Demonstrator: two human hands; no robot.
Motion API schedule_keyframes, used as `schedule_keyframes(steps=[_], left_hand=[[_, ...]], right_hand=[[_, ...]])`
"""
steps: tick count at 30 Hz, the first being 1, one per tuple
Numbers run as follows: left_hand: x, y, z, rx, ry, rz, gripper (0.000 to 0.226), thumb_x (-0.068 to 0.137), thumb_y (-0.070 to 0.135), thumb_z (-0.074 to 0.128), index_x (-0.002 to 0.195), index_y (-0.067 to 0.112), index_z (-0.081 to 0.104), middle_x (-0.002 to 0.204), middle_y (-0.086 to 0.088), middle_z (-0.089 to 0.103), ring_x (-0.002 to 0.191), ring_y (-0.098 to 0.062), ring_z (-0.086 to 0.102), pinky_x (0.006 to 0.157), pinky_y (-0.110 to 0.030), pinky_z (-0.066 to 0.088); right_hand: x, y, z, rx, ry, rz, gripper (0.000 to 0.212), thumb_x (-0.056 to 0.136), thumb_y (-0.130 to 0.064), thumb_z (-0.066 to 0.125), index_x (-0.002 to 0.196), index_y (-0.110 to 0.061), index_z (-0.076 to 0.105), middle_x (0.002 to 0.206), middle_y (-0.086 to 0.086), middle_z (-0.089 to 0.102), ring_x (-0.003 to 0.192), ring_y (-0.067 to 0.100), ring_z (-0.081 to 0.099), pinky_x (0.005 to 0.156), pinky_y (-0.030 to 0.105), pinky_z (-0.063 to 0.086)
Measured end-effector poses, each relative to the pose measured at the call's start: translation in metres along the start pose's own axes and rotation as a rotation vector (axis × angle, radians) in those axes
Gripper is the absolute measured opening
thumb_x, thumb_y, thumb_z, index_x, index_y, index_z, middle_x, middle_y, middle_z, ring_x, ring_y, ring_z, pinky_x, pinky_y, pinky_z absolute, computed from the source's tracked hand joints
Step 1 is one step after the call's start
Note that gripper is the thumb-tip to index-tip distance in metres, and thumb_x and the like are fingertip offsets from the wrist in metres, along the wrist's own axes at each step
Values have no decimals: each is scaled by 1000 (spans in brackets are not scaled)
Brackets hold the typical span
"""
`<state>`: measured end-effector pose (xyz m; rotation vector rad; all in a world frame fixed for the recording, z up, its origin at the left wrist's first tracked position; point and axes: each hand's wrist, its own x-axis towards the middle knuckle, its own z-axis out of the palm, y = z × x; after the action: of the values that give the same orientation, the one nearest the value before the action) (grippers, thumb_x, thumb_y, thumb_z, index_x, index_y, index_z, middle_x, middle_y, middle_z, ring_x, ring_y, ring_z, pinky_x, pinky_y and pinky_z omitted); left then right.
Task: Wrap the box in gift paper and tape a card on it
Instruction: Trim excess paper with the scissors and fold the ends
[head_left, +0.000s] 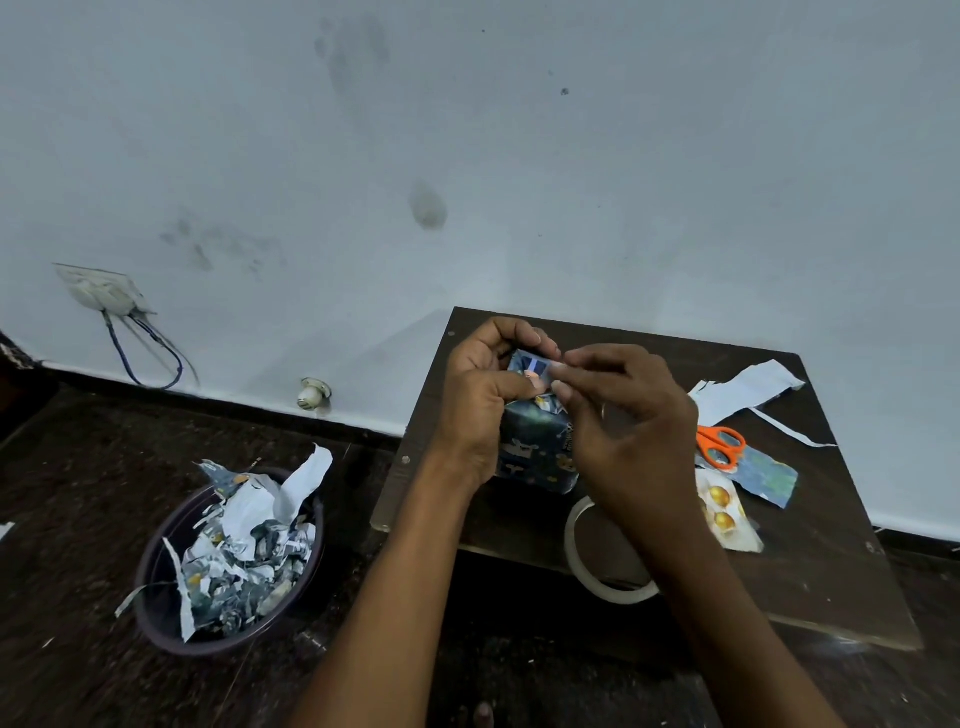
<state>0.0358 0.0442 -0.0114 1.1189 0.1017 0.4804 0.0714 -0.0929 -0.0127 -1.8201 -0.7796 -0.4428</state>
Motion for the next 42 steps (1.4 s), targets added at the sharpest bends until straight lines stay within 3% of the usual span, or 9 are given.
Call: schedule_keyframes(steps=[3, 6, 10, 16, 23, 28, 35, 38, 42], left_hand=[[-1, 0, 1, 24, 21, 10, 36, 58, -12, 52, 87, 9, 58, 92, -9, 66, 92, -28, 63, 78, -37, 57], [-3, 0, 4, 60, 67, 38, 30, 61, -9, 51, 86, 5, 58, 91, -11, 65, 89, -24, 65, 80, -33, 58], [-4, -1, 7, 63, 71, 34, 25, 74, -15, 46, 82, 2, 62, 88, -12, 68, 89, -26, 66, 84, -35, 58], [-3, -3, 7, 44, 62, 28, 18, 70, 0, 50, 83, 1, 63, 92, -15, 68, 91, -28, 66, 82, -38, 58], [-3, -5, 11, 95, 72, 41, 17, 72, 2, 49, 81, 4, 64, 89, -12, 70, 88, -28, 66, 81, -37, 58], [-4, -6, 11, 109, 105, 52, 19, 69, 2, 48, 79, 4, 65, 87, -12, 69, 88, -29, 65, 81, -41, 58], [-2, -3, 12, 80, 87, 19, 20, 73, 1, 48, 82, 3, 66, 89, -15, 69, 88, -34, 65, 81, -44, 57], [-4, 1, 14, 60, 57, 13, 20, 84, -4, 46, 83, 2, 65, 87, -12, 70, 86, -29, 67, 75, -34, 58], [-5, 0, 15, 55, 39, 21, 23, 88, -8, 45, 83, 1, 65, 87, -12, 69, 85, -27, 66, 75, -33, 57]], right_hand=[[-8, -4, 6, -228, 37, -163, 19, 86, -9, 65, 97, -9, 81, 106, 10, 67, 102, 21, 56, 77, 32, 47], [-11, -4, 3, -273, 27, -227, 17, 88, -17, 68, 94, -5, 79, 95, 9, 67, 90, 22, 56, 71, 40, 46], [-4, -13, -2, -271, -50, -240, 18, 84, -19, 73, 95, -6, 79, 85, 6, 62, 81, 21, 53, 66, 36, 44], [30, -4, -26, -237, -330, -206, 26, 77, -4, 85, 99, -18, 82, 89, -3, 64, 86, 18, 55, 71, 22, 41], [29, -7, -26, -211, -295, -284, 17, 76, -8, 72, 87, -14, 83, 84, 1, 66, 77, 19, 58, 64, 31, 46], [21, -14, -17, -238, -248, -266, 16, 73, 2, 72, 80, -10, 80, 75, 2, 58, 72, 19, 51, 61, 20, 35], [29, -16, -29, -225, -348, -226, 25, 74, -14, 70, 97, -17, 80, 84, -1, 58, 79, 15, 52, 69, 14, 35], [28, -17, -28, -231, -315, -241, 24, 76, -16, 72, 99, -13, 80, 88, 1, 61, 81, 19, 56, 70, 23, 43], [29, -14, -27, -253, -269, -283, 19, 78, -6, 74, 95, -11, 80, 87, 4, 65, 80, 23, 59, 65, 37, 49]])
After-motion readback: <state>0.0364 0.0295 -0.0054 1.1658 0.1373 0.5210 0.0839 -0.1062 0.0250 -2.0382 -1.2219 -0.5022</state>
